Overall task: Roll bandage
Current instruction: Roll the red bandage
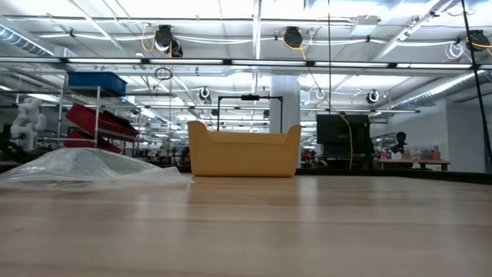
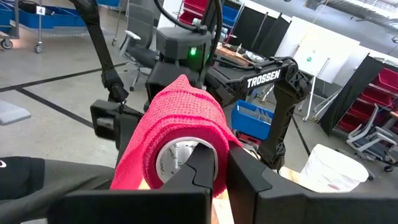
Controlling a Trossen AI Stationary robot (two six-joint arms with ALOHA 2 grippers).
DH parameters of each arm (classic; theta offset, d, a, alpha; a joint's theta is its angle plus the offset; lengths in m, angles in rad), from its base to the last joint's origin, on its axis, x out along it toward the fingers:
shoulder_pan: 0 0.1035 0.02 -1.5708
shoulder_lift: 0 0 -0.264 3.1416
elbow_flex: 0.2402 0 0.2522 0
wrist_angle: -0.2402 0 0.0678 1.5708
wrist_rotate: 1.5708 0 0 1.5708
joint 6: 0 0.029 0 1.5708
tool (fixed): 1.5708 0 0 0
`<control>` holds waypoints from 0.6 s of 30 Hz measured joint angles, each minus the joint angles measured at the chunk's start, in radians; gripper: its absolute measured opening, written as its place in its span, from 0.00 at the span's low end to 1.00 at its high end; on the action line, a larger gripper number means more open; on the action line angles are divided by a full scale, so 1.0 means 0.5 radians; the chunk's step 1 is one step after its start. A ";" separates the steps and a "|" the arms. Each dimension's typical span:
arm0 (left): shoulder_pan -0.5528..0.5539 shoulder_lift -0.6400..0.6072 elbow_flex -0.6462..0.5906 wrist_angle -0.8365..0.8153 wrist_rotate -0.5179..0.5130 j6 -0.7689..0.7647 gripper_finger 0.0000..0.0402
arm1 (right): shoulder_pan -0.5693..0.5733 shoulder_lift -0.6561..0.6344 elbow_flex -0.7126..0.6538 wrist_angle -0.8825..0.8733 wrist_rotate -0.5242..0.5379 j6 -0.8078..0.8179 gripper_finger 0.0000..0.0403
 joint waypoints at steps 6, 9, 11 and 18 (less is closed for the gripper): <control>0.067 0.051 0.000 0.007 0.202 -0.018 0.49 | -0.002 0.000 0.000 0.000 0.000 -0.001 0.04; 0.106 0.052 0.000 0.006 0.258 -0.014 0.49 | -0.002 0.000 0.000 -0.001 0.000 -0.002 0.04; 0.122 0.052 0.000 0.010 0.259 -0.014 0.49 | -0.002 0.000 0.000 -0.001 0.000 -0.001 0.04; 0.107 0.052 0.000 0.018 0.269 0.039 0.35 | -0.003 0.000 0.000 -0.002 0.001 -0.004 0.04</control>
